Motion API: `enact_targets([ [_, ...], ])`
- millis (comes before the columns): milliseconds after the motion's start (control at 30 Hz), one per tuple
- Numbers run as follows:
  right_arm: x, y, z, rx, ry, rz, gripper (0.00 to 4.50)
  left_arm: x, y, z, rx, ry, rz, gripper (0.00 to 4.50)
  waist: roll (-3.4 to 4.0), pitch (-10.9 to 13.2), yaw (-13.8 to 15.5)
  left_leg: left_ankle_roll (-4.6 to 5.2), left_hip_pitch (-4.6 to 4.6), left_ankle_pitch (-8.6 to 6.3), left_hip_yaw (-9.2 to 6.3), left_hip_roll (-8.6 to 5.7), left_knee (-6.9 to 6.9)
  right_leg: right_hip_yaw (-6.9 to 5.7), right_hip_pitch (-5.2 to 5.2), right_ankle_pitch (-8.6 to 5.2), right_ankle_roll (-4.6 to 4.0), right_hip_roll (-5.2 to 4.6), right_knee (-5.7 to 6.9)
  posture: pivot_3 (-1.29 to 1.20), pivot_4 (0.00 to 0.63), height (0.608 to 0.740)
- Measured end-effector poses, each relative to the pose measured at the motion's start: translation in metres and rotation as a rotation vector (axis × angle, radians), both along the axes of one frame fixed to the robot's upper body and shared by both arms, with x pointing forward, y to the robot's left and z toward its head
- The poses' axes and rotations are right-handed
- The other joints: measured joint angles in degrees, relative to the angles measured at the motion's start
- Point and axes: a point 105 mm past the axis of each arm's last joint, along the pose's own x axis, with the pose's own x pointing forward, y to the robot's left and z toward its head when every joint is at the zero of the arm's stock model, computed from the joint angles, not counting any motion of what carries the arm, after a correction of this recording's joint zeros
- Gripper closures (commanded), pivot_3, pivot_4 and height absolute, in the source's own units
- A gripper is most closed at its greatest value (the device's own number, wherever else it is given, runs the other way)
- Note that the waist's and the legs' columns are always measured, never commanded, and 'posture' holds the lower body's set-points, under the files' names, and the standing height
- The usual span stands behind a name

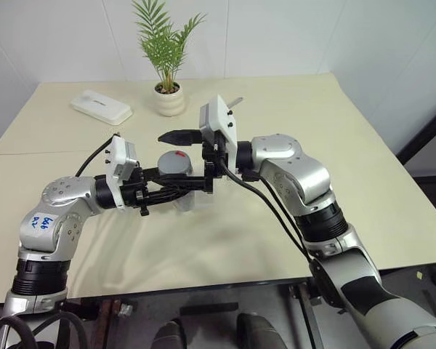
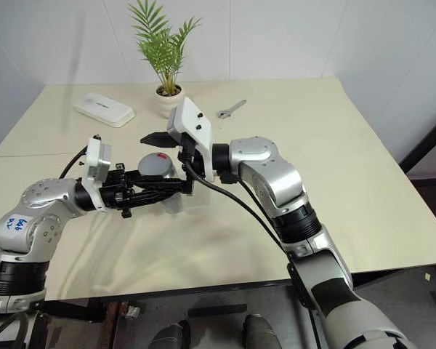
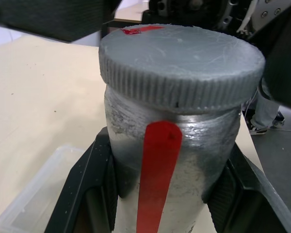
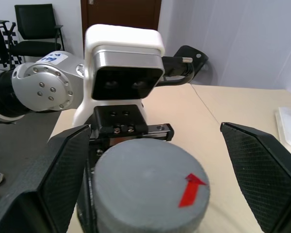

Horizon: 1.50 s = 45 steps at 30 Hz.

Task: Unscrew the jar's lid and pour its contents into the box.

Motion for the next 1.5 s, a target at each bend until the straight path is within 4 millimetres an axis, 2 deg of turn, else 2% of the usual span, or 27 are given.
enact_targets([
  [267, 0.006, -0.001, -0.002, -0.007, 0.018, -0.002, 0.03, 0.002, 0.0, -0.001, 0.0, 0.008, 0.004, 2.58, 0.0, 0.0, 0.1, 0.0, 0.0, -0.01, 0.01, 0.0, 0.0, 0.0, 0.01, 0.0, 0.0, 0.0, -0.01, 0.0, 0.15, 0.74],
  [700, 0.011, -0.021, -0.002, -0.031, 0.033, -0.002, 0.03, 0.004, 0.002, -0.003, 0.001, 0.016, 0.021, 2.58, 0.0, 0.0, 0.1, 0.01, 0.0, -0.01, 0.01, 0.0, 0.01, 0.0, 0.01, 0.0, 0.0, 0.0, -0.02, 0.0, 0.15, 0.74],
  [1100, 0.014, -0.025, -0.004, -0.034, 0.05, -0.003, 0.03, 0.006, 0.004, -0.004, 0.003, 0.021, 0.03, 2.58, 0.0, 0.0, 0.1, 0.01, 0.0, -0.02, 0.01, 0.0, 0.01, 0.0, 0.01, 0.0, 0.0, 0.0, -0.02, 0.0, 0.15, 0.74],
  [1500, 0.026, -0.047, 0.0, -0.003, 0.059, -0.07, 0.03, 0.007, 0.008, -0.003, -0.002, 0.017, 0.028, 2.58, 0.0, 0.0, 0.1, 0.01, 0.0, -0.02, 0.02, 0.0, 0.01, 0.0, 0.0, 0.0, 0.0, 0.0, -0.02, 0.0, 0.15, 0.74],
])
